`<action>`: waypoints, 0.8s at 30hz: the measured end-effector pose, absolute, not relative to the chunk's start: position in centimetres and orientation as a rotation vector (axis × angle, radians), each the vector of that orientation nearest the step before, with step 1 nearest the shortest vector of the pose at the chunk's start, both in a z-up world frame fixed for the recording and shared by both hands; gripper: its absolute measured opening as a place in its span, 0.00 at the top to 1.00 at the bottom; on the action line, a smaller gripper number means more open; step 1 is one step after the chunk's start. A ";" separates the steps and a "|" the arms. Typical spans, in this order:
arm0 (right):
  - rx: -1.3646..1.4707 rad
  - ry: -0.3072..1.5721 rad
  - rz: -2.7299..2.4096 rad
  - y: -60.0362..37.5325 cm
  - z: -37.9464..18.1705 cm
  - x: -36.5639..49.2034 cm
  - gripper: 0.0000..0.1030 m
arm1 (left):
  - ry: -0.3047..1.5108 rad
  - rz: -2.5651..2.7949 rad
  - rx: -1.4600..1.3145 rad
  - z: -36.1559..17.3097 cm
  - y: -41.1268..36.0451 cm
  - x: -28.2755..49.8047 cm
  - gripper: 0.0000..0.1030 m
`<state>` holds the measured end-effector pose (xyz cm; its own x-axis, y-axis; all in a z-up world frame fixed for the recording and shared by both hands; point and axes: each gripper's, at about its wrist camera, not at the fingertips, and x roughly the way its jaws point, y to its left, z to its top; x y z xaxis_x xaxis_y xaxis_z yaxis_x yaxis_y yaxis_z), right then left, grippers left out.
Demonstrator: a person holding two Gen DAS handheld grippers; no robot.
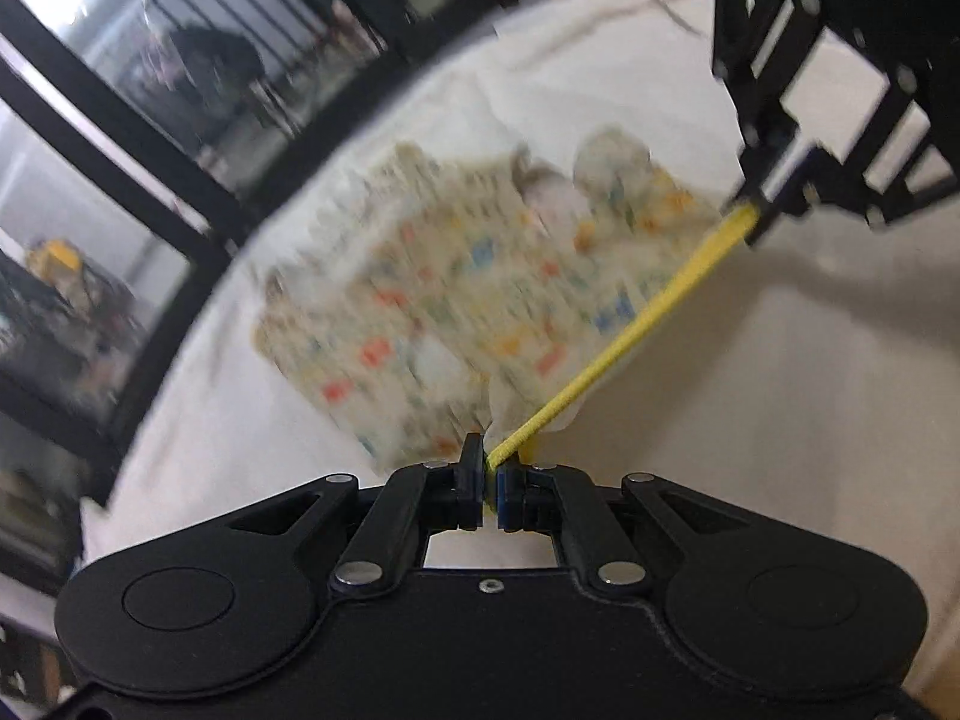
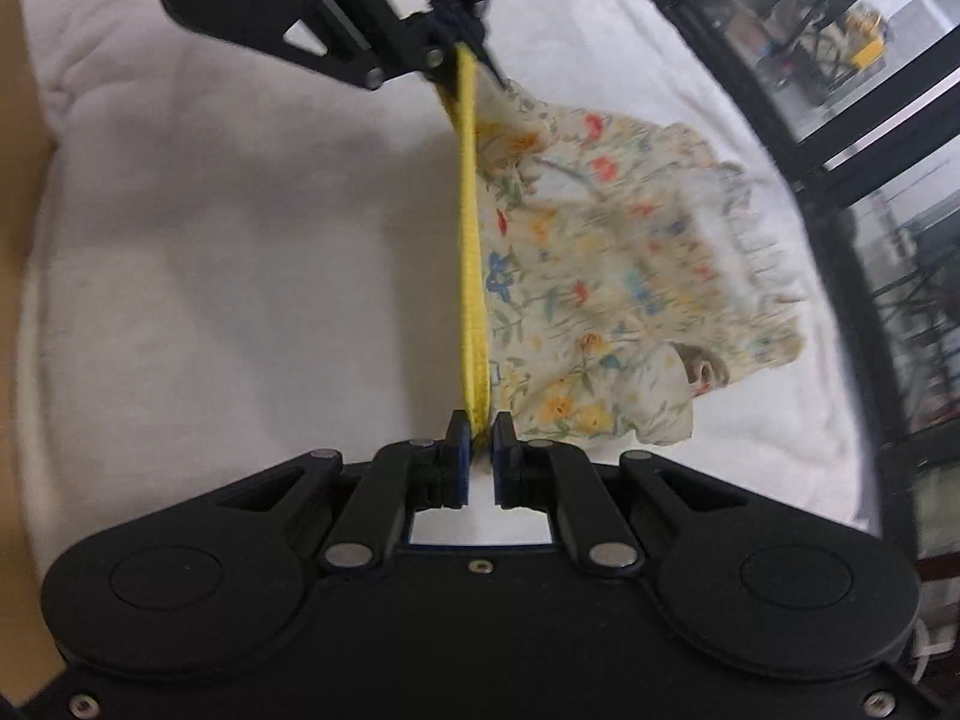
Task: Fold clothes
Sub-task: 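Lay the garment flat on the blanket and open both grippers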
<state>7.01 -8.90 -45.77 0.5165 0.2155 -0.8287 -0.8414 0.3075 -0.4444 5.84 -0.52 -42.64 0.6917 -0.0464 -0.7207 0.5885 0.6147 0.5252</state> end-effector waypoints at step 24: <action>-0.971 0.904 0.915 -8.1 -47.5 10.6 0.55 | 0.930 -0.497 0.865 -44.0 1.7 7.9 0.23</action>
